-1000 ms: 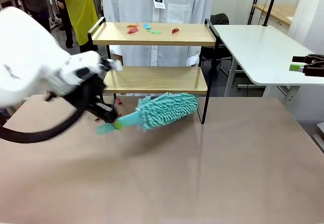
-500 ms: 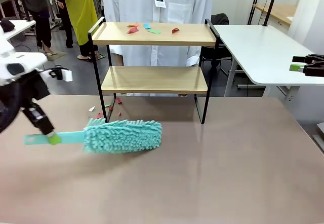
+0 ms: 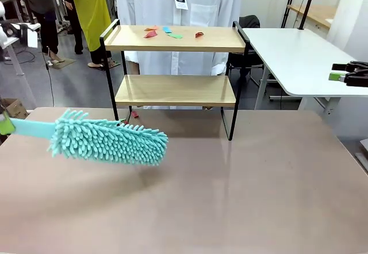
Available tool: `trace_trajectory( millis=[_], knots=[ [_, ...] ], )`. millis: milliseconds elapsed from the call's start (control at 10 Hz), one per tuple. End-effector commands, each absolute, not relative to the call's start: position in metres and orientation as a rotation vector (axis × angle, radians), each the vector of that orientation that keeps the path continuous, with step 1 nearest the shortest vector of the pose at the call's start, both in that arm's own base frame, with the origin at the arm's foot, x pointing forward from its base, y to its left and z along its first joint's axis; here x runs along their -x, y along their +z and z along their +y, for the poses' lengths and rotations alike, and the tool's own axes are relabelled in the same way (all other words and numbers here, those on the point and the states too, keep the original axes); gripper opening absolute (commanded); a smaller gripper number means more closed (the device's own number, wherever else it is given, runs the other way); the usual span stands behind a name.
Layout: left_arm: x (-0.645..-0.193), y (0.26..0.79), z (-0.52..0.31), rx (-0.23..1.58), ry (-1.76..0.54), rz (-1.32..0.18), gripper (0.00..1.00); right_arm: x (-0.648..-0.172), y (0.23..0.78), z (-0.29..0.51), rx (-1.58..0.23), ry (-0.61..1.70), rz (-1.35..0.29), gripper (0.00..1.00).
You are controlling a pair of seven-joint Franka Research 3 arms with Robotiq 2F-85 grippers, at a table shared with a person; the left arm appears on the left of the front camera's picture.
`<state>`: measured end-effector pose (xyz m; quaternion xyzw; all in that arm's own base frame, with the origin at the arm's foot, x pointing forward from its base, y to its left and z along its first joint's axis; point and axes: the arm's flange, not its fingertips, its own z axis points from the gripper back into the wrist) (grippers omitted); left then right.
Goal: Clean the shelf.
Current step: Clean the specific section of the Shelf indicated by the human with the Duster.
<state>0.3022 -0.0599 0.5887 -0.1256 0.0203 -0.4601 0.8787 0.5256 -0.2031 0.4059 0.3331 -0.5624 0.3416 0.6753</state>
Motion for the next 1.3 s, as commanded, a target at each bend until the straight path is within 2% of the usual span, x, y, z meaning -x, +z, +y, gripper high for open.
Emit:
trace_trajectory(
  millis=[0,100,200,1200],
  knots=[
    [-0.3133,0.6032,-0.0675,0.198,-1.006,0.092,0.13,-0.5263,0.4089,-0.2014,-0.744,0.773,-1.268,1.0],
    [-0.3117,0.6031,-0.0703,0.16,-0.977,0.065,0.13,-0.5263,0.4089,-0.2014,-0.744,0.773,-1.268,1.0],
    [-0.3038,0.5998,-0.0665,0.237,-0.976,0.059,0.13,-0.5263,0.4089,-0.2014,-0.744,0.773,-1.268,1.0],
    [-0.3038,0.5998,-0.0665,0.237,-0.976,0.059,0.13,-0.5263,0.4089,-0.2014,-0.744,0.773,-1.268,1.0]
  ],
)
